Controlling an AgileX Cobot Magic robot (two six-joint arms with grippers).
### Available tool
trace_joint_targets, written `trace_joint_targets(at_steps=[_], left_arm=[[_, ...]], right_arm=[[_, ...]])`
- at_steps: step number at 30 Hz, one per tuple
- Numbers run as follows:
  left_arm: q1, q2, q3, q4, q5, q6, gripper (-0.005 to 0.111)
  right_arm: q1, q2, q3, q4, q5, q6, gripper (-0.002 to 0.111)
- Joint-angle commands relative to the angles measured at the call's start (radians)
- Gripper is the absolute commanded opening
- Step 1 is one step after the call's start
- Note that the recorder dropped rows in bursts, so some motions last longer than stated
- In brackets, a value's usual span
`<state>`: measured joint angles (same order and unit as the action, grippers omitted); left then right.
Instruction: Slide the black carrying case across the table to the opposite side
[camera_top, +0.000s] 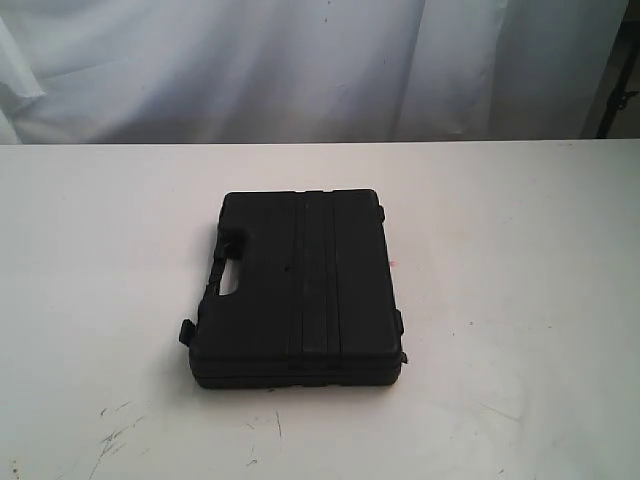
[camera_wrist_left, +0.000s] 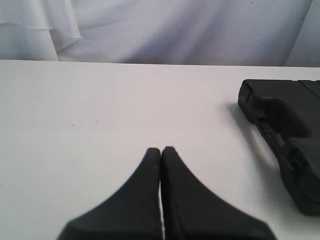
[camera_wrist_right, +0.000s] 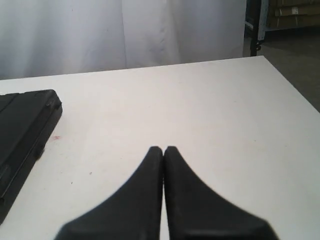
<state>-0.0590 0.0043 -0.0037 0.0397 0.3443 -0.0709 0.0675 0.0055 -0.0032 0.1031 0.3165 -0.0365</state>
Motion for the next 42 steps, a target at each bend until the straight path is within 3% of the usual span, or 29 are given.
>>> trace_joint_targets(at_steps=[1,39,42], left_arm=[[0.001,-0.004,0.004,0.0,-0.01,-0.002,0.0],[0.001,-0.004,0.004,0.0,-0.012,-0.002,0.0],[0.001,-0.004,0.004,-0.027,-0.1,-0.003,0.0]], right_arm=[[-0.008,-0.005,0.003,-0.009,0.022,-0.029,0.0],[-0.008,-0.005,0.003,-0.009,0.029,-0.042,0.0],[-0.008,-0.005,0.003,-0.009,0.029,-0.042,0.0]])
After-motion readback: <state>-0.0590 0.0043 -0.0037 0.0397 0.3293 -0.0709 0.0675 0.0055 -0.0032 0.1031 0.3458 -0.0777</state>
